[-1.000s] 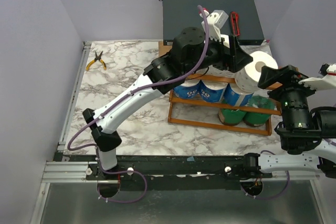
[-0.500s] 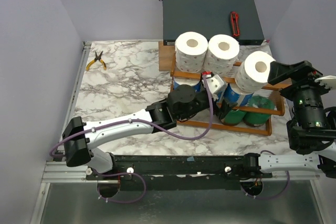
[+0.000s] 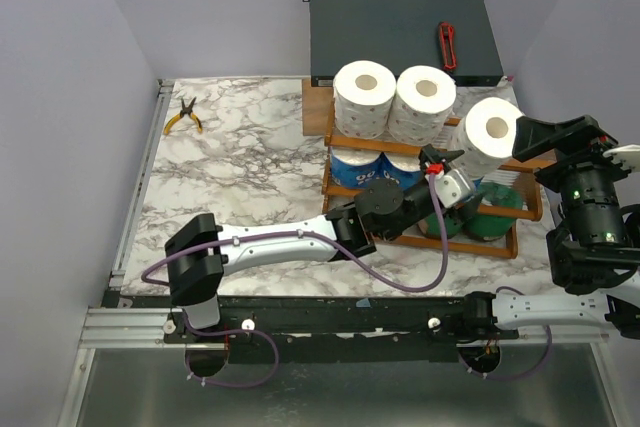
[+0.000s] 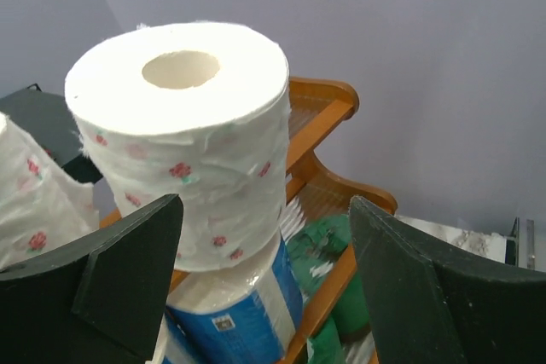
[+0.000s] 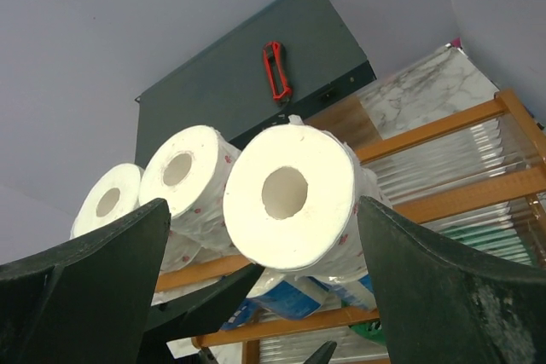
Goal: Place and organize the paper towels onto the shelf
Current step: Adjust the paper towel on the shelf.
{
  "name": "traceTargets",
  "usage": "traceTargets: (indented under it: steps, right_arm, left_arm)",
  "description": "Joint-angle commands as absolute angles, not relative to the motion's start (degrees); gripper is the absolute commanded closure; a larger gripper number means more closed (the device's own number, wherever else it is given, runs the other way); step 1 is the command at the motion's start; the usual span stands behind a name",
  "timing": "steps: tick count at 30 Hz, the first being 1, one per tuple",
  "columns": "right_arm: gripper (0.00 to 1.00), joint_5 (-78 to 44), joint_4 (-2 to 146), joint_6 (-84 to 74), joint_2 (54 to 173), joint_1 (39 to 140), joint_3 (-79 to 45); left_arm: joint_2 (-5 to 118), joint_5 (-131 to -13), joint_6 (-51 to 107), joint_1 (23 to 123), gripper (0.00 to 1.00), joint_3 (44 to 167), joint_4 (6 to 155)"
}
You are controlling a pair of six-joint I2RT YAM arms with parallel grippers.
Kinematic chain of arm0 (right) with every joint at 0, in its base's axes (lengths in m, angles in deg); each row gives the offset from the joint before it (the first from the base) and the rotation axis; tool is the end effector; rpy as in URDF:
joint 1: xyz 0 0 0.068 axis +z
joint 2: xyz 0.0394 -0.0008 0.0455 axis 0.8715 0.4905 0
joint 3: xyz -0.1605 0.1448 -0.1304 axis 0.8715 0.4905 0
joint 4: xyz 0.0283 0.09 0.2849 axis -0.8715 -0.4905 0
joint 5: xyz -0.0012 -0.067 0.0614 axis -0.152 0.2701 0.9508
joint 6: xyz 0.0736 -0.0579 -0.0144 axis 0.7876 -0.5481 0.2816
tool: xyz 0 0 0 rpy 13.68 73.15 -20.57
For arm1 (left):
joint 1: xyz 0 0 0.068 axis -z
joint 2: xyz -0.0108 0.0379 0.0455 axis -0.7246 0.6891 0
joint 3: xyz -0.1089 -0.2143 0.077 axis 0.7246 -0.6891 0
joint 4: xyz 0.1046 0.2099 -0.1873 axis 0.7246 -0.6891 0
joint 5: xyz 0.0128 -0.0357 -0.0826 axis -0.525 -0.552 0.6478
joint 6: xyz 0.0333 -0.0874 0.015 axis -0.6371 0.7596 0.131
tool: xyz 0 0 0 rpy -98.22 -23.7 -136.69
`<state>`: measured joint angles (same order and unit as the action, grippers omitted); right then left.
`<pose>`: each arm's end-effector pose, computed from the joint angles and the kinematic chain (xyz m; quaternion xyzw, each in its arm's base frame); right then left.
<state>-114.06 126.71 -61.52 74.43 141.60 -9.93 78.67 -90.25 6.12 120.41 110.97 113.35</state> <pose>0.0974 0.0670 0.5306 0.2378 0.6619 0.1336 0.6982 0.1507 -0.4692 0.3577 0.3554 0.4940 -0.3692 0.7024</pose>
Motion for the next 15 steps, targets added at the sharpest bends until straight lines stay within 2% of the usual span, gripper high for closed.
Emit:
traceTargets:
  steps: [1, 9, 15]
  right_arm:
    - [0.07, -125.87, 128.24, -62.38, 73.43, 141.99, -9.53]
    - [0.07, -125.84, 129.03, -62.47, 72.86, 142.17, -8.52]
    - [0.07, -125.84, 129.21, -62.64, 72.23, 142.28, -8.0]
  left_arm:
    - [81.97, -94.16, 3.53, 120.96, 0.19, 116.42, 117.19]
    - [88.7, -101.58, 1.68, 120.96, 0.22, 125.82, 114.02]
    - [90.32, -103.12, 0.56, 120.91, 0.23, 127.65, 114.71]
